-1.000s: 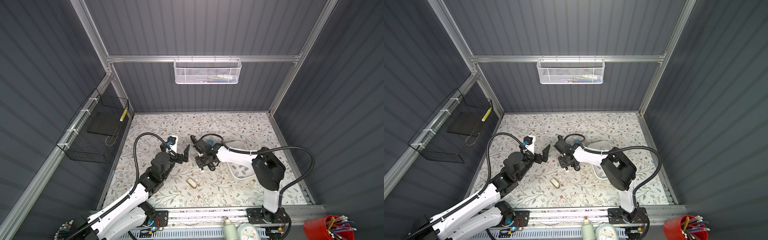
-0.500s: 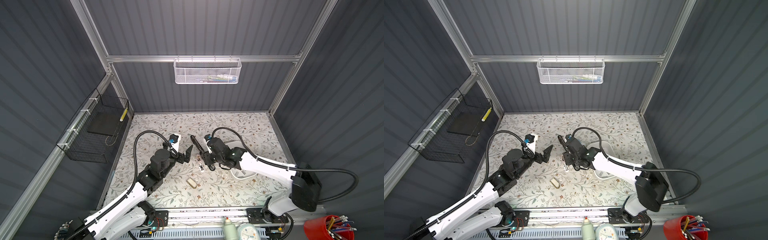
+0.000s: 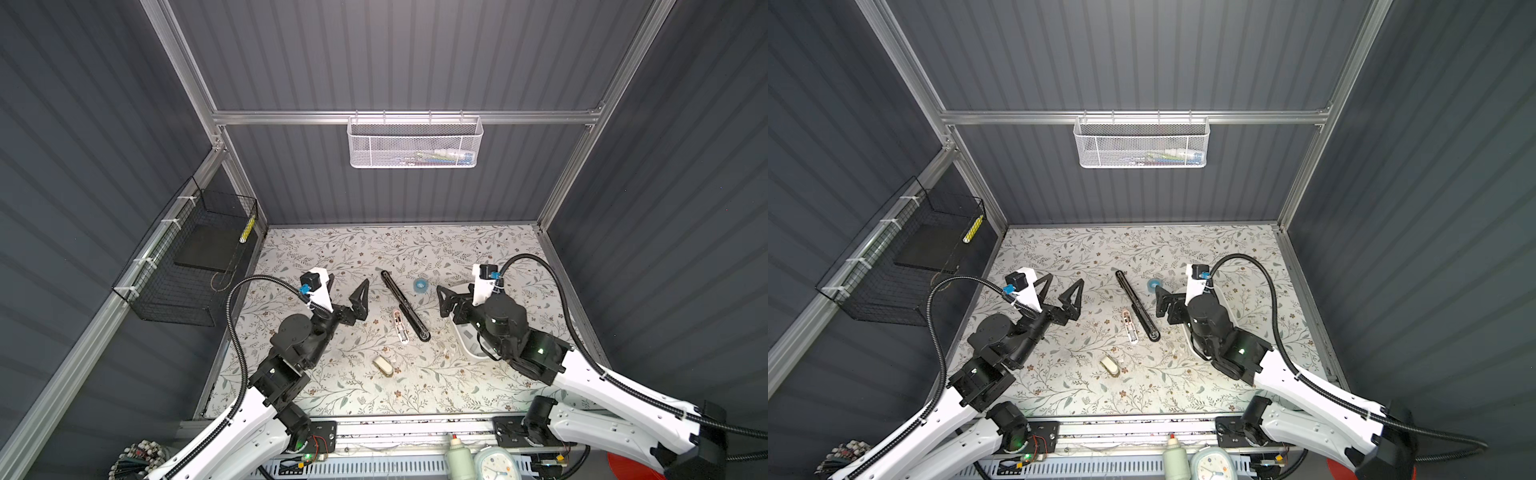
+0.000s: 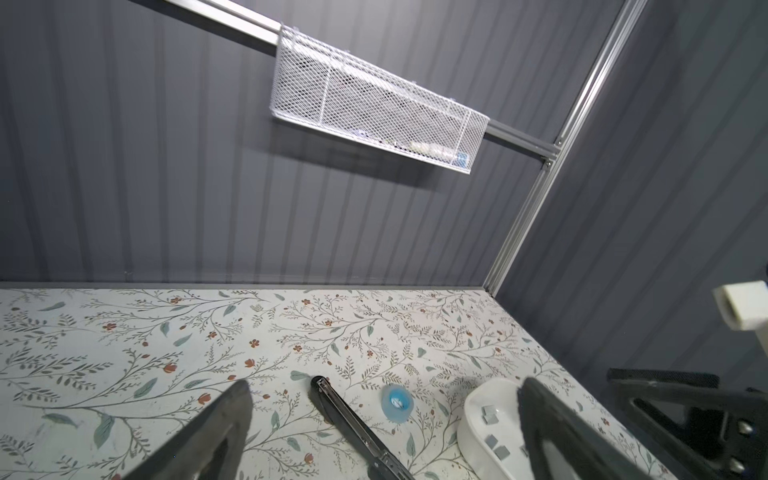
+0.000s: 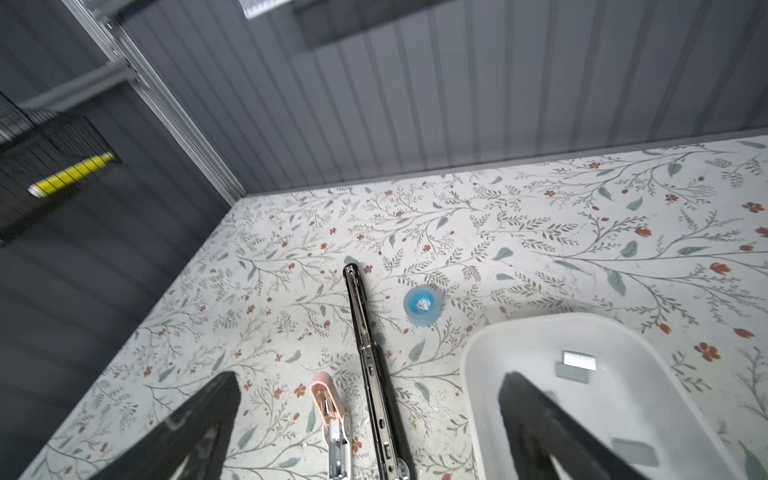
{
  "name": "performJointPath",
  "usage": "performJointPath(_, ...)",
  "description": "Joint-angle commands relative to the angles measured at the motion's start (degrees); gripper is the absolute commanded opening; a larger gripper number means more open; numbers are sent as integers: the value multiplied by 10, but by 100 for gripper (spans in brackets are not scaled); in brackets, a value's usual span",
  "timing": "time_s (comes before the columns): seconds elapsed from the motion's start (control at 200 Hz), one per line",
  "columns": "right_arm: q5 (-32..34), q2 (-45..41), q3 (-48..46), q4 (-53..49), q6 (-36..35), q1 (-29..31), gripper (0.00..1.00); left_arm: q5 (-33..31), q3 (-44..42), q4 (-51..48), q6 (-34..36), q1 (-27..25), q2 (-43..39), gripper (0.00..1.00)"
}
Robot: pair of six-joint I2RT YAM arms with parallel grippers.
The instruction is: Load the staples into the stapler
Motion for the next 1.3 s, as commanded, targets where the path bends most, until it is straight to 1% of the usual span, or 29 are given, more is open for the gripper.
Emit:
performJointPath(0.0,17,-28,-12,35,-16,-2,99,6,-38,45,50,1,-25,100)
performJointPath(0.085,37,-53,-54,96,-47,-2,99,30,-42,49,68,1,-28,100)
performJointPath(0.165,12,-78,-109,182,-99,-1,99,75,-18,7,99,1,-12,100)
performJointPath(0.215,2,-91,-130,201,-102,-1,99,98,3,-18,118,1,15,100)
performJointPath(0.25,7,-99,-135,194,-90,-1,99,108,24,-41,122,1,39,100)
performJointPath(0.31,6,-107,-125,149,-78,-2,99,134,65,-91,131,1,83,100)
performJointPath(0.415,12,-97,-94,87,-76,-3,99,131,130,-203,95,1,166,99)
performJointPath(0.5,32,-70,-69,53,-74,-4,99,132,173,-298,84,1,227,94)
performJointPath(0.565,40,-50,-53,32,-74,-7,99,146,177,-335,82,0,257,89)
performJointPath(0.605,43,-37,-45,23,-72,-8,99,161,166,-338,81,1,263,86)
performJointPath(0.665,51,-20,-35,9,-65,-11,99,179,144,-332,74,0,264,86)
performJointPath(0.83,50,13,-19,-14,-55,-21,99,238,116,-345,74,0,242,81)
performJointPath(0.961,38,25,-16,-15,-50,-27,99,249,89,-336,87,-2,223,75)
performJointPath(1.006,37,28,-14,-18,-49,-28,99,257,85,-323,92,-7,220,74)
performJointPath(1.036,36,28,-12,-20,-49,-29,99,251,87,-317,95,-12,220,74)
performJointPath(1.136,36,31,-11,-22,-50,-30,99,216,119,-307,102,-26,228,74)
performJointPath(1.201,40,30,-11,-24,-50,-32,99,219,165,-309,102,-26,244,74)
performJointPath(1.296,42,24,-10,-31,-47,-37,99,197,241,-317,99,-26,263,73)
